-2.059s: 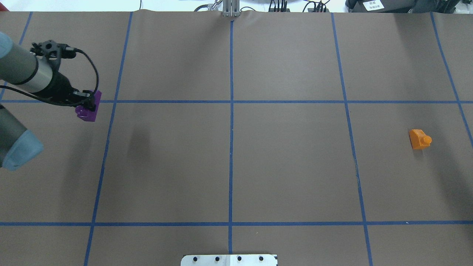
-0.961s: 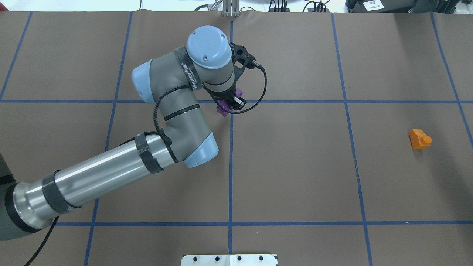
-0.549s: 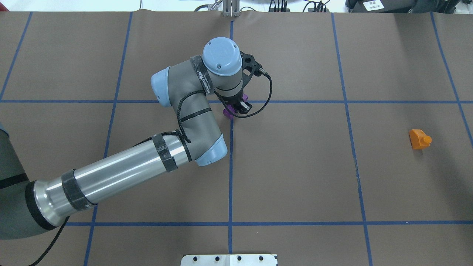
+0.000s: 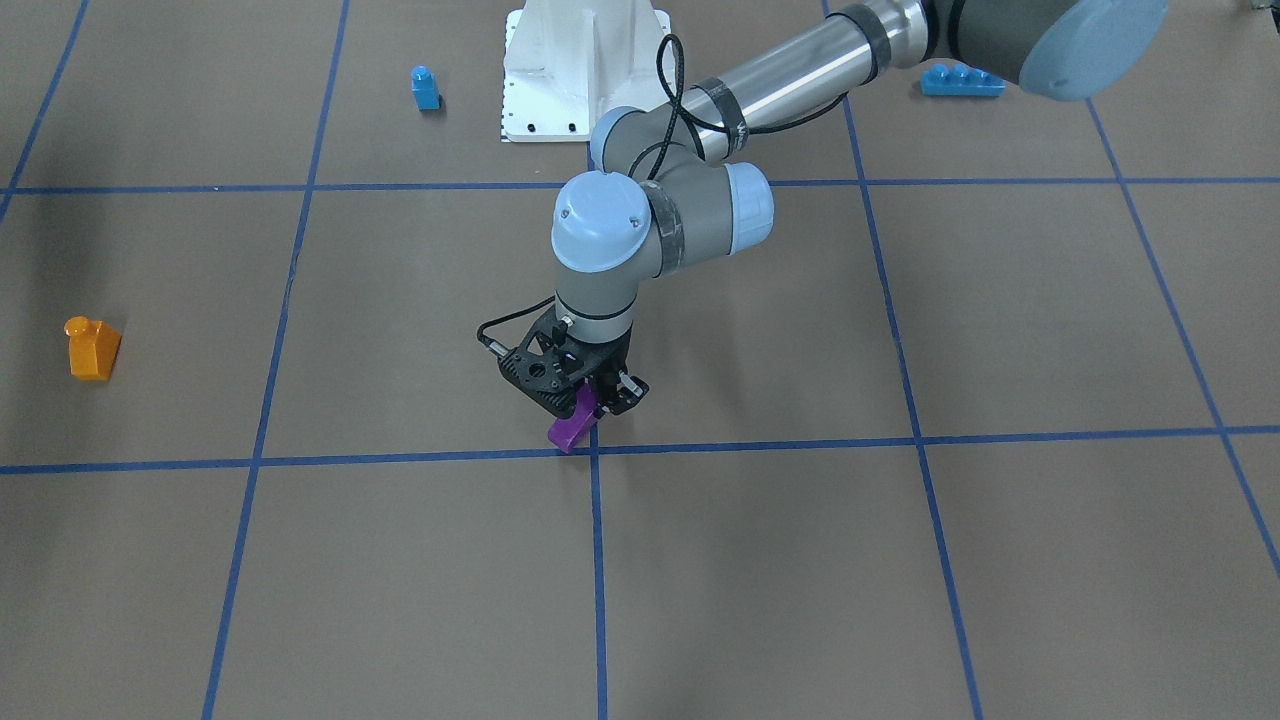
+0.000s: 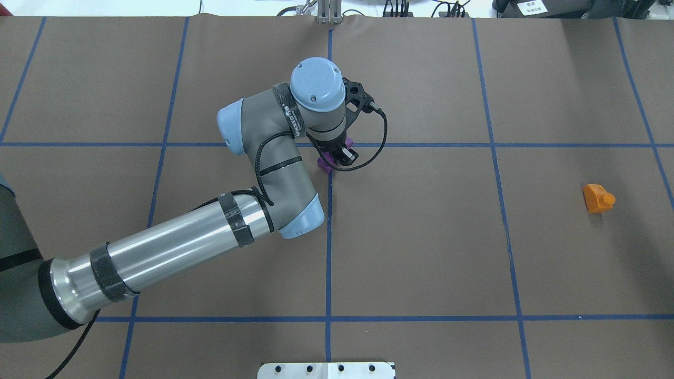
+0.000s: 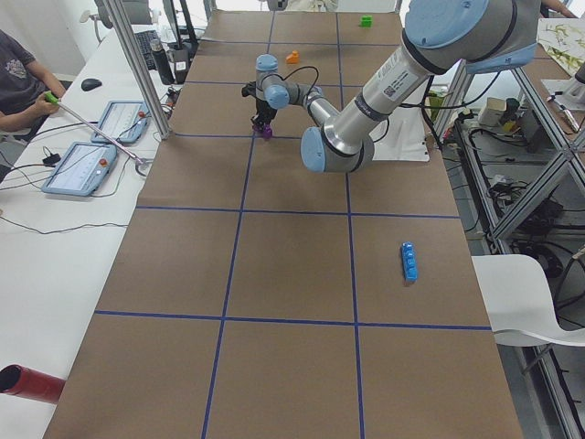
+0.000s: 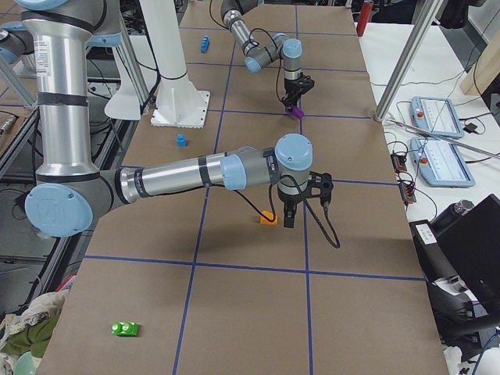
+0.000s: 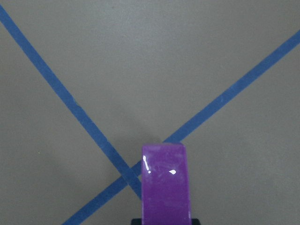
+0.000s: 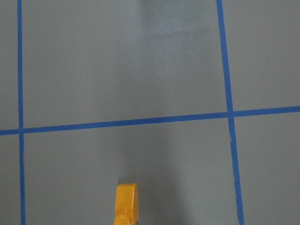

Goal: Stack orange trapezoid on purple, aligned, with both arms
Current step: 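Open the left gripper to release the purple block and lift away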

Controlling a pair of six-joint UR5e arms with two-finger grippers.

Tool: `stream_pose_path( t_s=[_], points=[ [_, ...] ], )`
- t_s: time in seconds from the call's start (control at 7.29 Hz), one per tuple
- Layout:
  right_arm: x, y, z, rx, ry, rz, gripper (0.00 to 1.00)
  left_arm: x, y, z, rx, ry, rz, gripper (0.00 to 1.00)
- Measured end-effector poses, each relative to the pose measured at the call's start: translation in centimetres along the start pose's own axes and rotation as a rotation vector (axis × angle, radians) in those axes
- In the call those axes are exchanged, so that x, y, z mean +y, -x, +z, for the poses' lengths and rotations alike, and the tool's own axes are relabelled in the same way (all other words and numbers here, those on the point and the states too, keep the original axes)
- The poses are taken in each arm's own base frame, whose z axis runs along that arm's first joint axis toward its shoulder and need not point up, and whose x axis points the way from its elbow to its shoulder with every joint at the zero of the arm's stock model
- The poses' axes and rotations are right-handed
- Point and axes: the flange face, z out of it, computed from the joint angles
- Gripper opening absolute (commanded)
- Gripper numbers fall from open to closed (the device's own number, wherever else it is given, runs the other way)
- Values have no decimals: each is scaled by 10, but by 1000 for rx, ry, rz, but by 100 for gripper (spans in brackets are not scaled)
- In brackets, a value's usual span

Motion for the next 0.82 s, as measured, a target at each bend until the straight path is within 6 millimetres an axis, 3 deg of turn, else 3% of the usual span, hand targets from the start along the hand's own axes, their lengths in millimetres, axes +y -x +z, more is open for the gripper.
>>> stream_pose_path(
  t_s=[0.27,0.55,0.69,0.82],
  points=[
    [0,0,0,0,-1,-2,100,0,-4,0,3,-1,1,100],
    [0,3,0,0,-2,-8,100,-13,9,-22,-1,-38,-19,100],
    [1,15,4,3,2,-13,100,-22,21,-39,2,-59,-32,100],
    [3,40,16,27,-2,-11,100,-29,38,-59,20,-66,-56,100]
  ],
)
